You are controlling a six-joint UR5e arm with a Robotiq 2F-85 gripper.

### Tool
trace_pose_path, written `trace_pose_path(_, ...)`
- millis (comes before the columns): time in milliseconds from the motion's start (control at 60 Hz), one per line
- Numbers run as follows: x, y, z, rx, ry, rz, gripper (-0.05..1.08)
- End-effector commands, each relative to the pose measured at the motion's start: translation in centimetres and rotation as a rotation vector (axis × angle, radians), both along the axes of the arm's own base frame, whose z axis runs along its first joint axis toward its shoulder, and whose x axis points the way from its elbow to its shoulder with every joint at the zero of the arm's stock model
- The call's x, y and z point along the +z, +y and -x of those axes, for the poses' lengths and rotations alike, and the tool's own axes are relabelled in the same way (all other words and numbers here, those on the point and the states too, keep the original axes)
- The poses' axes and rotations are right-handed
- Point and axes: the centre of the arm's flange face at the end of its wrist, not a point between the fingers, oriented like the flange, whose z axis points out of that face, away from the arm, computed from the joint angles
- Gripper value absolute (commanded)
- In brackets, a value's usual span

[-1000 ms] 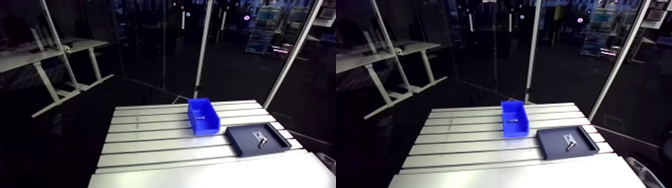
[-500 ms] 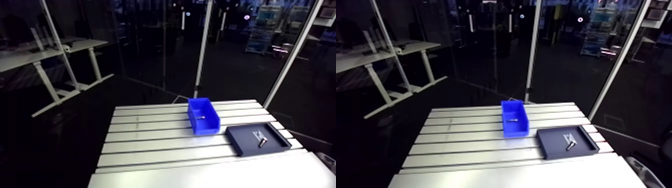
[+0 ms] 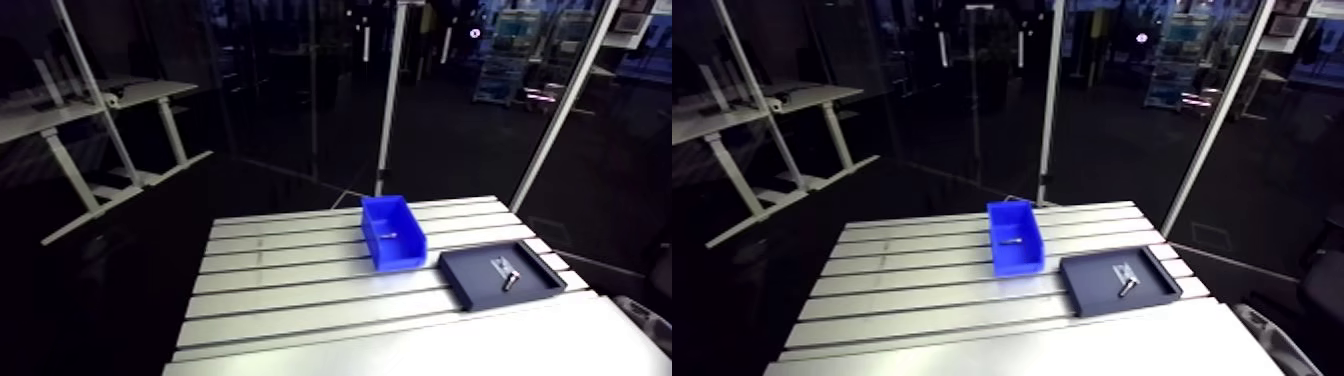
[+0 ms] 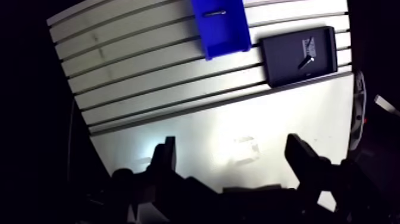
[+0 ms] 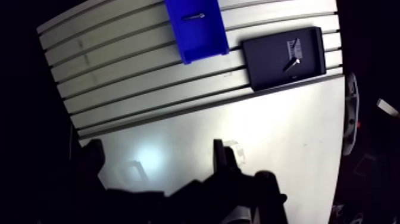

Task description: Pick up the M10 bolt from the tray and put it into the blue bin.

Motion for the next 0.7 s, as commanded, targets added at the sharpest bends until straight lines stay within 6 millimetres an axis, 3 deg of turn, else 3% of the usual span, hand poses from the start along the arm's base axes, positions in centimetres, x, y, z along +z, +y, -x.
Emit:
trace_pose_path(17, -0.4, 3.4, 0.0, -0.066, -0.008, 0.000, 0.01)
trace_pose_path(183, -1.2, 6.9, -0.1, -0.132, -0.016, 0.003, 0.01)
trace_pose_path(367, -2.3, 9.2, 0.2, -0.203, 0.012, -0.004, 0.01)
trace_pose_path(700, -6.0, 13.5, -0.1, -0.329, 0.022, -0.002, 0.01)
